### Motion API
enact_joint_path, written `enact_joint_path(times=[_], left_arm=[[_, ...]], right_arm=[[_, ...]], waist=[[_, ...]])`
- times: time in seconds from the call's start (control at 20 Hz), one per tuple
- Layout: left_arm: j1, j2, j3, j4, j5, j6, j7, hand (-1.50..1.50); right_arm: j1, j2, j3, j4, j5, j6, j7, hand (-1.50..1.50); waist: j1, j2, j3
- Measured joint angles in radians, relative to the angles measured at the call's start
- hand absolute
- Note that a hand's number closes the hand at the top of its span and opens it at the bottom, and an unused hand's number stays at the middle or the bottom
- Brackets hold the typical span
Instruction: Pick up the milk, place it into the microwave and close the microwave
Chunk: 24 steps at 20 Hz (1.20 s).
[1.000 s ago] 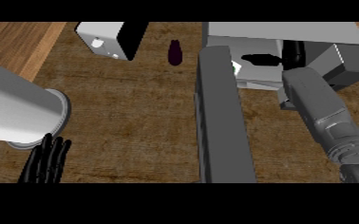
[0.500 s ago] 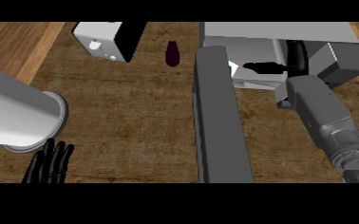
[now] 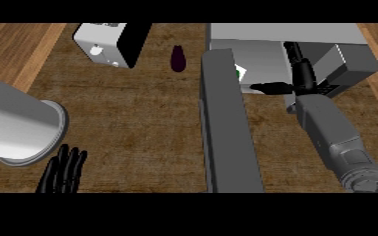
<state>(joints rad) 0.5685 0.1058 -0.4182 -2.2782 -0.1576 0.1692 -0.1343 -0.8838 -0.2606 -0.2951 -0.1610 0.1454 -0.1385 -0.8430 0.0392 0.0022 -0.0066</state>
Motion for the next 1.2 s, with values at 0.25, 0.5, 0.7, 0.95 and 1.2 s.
enact_joint_path(times=[0.25,0.5,0.7,0.95,1.2], left_arm=[[-0.002,0.004,0.005,-0.011,0.007,0.004,0.01,-1.5],[-0.014,0.001,0.004,0.008,0.007,0.01,0.022,-1.5],[-0.022,0.017,-0.005,0.014,0.02,-0.011,0.023,-1.5],[-0.047,0.052,-0.02,0.031,0.065,-0.075,0.025,-1.5],[-0.13,0.07,-0.044,0.073,0.056,-0.12,0.085,1.5]], right_arm=[[0.061,0.024,0.011,-0.013,-0.001,0.04,-0.006,-1.5],[0.145,0.051,0.013,-0.023,-0.012,0.094,-0.041,-1.5],[0.222,0.07,0.0,-0.031,-0.038,0.145,-0.078,-1.5],[0.32,0.073,0.002,-0.051,-0.055,0.219,-0.12,-1.5],[0.423,0.075,0.022,-0.092,-0.062,0.307,-0.15,-1.5]], waist=[[-0.006,-0.007,-0.003],[-0.018,-0.006,0.001],[-0.025,-0.004,0.004],[-0.035,-0.003,0.006],[-0.046,-0.004,0.006]])
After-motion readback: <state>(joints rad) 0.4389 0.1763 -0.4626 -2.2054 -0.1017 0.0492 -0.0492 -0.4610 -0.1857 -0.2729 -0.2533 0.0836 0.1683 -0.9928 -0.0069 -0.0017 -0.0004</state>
